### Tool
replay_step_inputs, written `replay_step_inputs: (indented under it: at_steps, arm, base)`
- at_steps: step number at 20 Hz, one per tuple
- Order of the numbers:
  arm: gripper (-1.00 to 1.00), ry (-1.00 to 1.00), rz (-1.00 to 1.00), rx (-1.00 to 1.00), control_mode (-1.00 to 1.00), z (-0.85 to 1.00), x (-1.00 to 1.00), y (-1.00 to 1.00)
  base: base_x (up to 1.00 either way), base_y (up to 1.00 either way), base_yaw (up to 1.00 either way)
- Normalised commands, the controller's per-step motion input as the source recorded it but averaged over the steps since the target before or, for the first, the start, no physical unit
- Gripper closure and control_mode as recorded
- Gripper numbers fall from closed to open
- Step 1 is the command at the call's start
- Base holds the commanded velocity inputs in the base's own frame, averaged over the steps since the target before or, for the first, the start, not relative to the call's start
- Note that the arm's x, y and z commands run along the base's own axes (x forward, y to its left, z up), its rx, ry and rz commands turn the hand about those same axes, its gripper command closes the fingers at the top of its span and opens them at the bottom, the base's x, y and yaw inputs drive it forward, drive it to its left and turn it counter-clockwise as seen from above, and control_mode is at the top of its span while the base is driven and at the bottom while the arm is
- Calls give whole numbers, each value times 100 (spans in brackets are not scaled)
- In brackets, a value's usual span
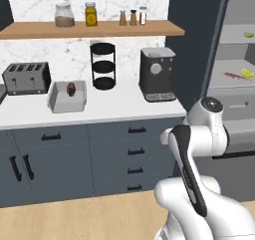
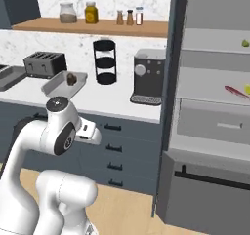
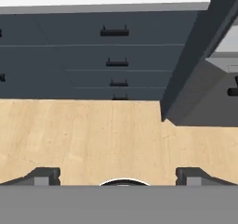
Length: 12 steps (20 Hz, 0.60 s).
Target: Place one lemon wedge and one steak in each tupperware on the nearby counter, to pack two identical lunches.
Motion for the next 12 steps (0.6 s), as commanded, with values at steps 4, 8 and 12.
replay_step_inputs:
  at_steps: [4, 8, 12]
  arm:
    - [-100, 0, 0, 0, 100, 0, 0, 0]
    - [-100, 0, 0, 0, 100, 0, 0, 0]
    - [-100, 0, 0, 0, 100, 0, 0, 0]
  base:
    - [-9, -100, 0]
    - [0, -100, 0]
    - [3, -100, 0]
